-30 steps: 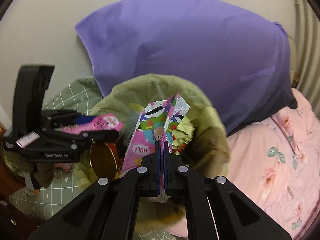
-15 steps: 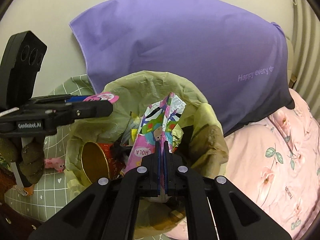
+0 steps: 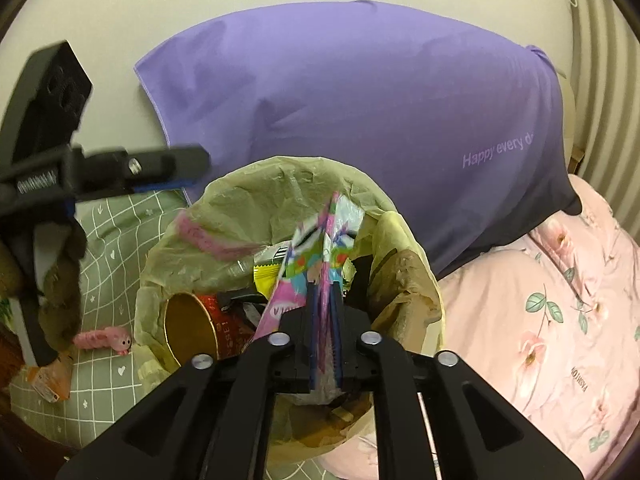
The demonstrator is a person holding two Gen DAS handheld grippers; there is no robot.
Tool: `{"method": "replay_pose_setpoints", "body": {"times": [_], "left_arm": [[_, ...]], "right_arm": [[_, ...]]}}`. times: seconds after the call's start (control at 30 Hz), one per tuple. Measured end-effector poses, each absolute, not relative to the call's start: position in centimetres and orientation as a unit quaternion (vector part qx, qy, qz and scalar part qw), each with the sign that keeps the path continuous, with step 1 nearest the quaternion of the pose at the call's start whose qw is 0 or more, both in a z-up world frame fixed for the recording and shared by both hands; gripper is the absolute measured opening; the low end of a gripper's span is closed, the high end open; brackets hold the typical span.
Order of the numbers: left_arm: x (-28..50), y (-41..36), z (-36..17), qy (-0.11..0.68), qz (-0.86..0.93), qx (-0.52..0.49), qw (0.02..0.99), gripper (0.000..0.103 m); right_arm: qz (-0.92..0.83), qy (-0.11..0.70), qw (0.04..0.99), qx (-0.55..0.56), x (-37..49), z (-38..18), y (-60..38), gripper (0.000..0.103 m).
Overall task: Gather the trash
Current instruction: 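Open the left tool over the bag while the right tool releases the wrapper in, then move both tools back to the mat over the orange bread bag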
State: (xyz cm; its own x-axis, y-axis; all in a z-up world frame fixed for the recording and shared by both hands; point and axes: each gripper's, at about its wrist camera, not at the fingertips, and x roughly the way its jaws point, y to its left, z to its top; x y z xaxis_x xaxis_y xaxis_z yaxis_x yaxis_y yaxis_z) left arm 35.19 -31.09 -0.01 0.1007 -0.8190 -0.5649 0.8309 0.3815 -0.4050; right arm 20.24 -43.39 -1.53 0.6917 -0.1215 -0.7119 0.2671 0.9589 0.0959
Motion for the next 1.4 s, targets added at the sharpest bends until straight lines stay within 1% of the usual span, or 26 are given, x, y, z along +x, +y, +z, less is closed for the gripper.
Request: {"method": "replay_pose_setpoints", "body": {"times": [0.07, 0.1, 0.27, 0.4, 0.47, 0.5, 0.53, 0.57, 0.6, 0.67, 0.8, 0.93, 1.13, 1.23, 1.4], "left_arm": [[35.0, -30.0, 0.8, 0.368, -0.544, 0.002, 0.755, 0.064], [34.9, -29.6, 1.0, 0.365, -0.539, -0.001, 0.759, 0.064], [34.3, -25.3, 2.4, 0.351, -0.506, -0.02, 0.788, 0.064], [33.4, -19.8, 3.0, 0.326, -0.459, -0.022, 0.826, 0.064], [33.0, -17.5, 3.0, 0.319, -0.44, -0.019, 0.839, 0.064], [32.7, -16.0, 3.0, 0.315, -0.426, -0.016, 0.848, 0.064], [32.5, -14.3, 2.9, 0.31, -0.411, -0.013, 0.857, 0.064], [32.2, -12.9, 2.8, 0.307, -0.399, -0.01, 0.864, 0.065], [32.0, -11.2, 2.5, 0.305, -0.382, -0.007, 0.872, 0.065], [31.9, -8.0, 2.0, 0.307, -0.353, -0.006, 0.884, 0.065], [31.4, -1.5, 0.0, 0.324, -0.272, -0.007, 0.906, 0.065], [30.4, 4.8, -1.8, 0.345, -0.202, -0.039, 0.916, 0.065], [28.3, 12.4, -3.6, 0.359, -0.104, -0.095, 0.922, 0.065], [27.3, 14.7, -4.1, 0.365, -0.077, -0.113, 0.921, 0.065], [25.5, 16.6, -4.4, 0.373, -0.061, -0.112, 0.919, 0.065]], "right_arm": [[-0.1, 0.374, 0.917, 0.1, 20.1, -1.3, -43.2, 0.036], [-0.096, 0.37, 0.919, 0.1, 20.0, -1.0, -43.1, 0.038], [-0.091, 0.349, 0.928, 0.096, 19.8, 0.3, -42.3, 0.038], [-0.069, 0.321, 0.94, 0.096, 19.4, 2.0, -40.6, 0.04], [-0.053, 0.308, 0.945, 0.099, 19.5, 2.6, -39.8, 0.048], [-0.041, 0.3, 0.948, 0.101, 19.6, 2.9, -39.4, 0.049], [-0.02, 0.291, 0.951, 0.106, 19.8, 3.2, -38.7, 0.053], [-0.006, 0.289, 0.951, 0.109, 20.1, 3.3, -38.2, 0.058], [0.019, 0.292, 0.949, 0.114, 20.6, 3.2, -37.3, 0.06], [0.06, 0.301, 0.945, 0.113, 21.4, 2.9, -35.7, 0.061], [0.126, 0.327, 0.934, 0.075, 23.1, 1.7, -31.4, 0.061], [0.186, 0.345, 0.919, 0.027, 24.6, 0.3, -26.8, 0.061], [0.244, 0.362, 0.9, 0.005, 26.5, -1.0, -21.8, 0.061], [0.265, 0.37, 0.89, -0.008, 26.9, -1.9, -19.2, 0.061], [0.31, 0.385, 0.869, -0.026, 27.6, -3.3, -14.6, 0.061]]}}
